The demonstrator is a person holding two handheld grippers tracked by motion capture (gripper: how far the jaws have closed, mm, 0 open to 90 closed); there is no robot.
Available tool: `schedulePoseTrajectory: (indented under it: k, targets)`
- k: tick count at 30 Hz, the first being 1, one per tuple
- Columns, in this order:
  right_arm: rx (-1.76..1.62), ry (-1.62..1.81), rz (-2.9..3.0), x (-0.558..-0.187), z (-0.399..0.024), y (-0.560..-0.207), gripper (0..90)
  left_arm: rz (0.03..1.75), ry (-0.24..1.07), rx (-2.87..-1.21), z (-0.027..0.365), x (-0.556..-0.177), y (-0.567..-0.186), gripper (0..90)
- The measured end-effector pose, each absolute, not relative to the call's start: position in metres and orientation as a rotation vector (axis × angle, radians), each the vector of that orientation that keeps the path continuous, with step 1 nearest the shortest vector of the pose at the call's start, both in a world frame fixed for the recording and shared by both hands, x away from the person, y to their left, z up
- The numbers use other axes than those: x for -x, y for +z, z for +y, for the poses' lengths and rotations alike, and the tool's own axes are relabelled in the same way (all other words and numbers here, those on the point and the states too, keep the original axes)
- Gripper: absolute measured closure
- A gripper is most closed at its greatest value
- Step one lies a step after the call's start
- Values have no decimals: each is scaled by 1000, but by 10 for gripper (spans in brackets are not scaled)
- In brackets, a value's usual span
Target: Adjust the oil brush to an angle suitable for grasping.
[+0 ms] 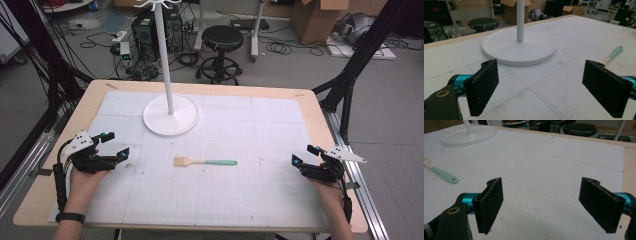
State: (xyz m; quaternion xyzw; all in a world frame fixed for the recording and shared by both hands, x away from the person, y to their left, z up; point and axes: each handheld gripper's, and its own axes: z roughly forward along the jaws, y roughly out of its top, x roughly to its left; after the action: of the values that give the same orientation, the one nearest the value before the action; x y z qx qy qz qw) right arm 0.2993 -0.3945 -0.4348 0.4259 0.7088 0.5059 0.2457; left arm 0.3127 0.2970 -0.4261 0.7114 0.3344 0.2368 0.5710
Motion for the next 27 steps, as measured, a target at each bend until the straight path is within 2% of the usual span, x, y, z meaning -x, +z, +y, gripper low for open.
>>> schedulePoseTrajectory:
  k: [27]
  targets:
    - [-1125, 1400, 1973, -300, -388, -434, 183, 768, 563, -1645, 298, -312, -424, 144]
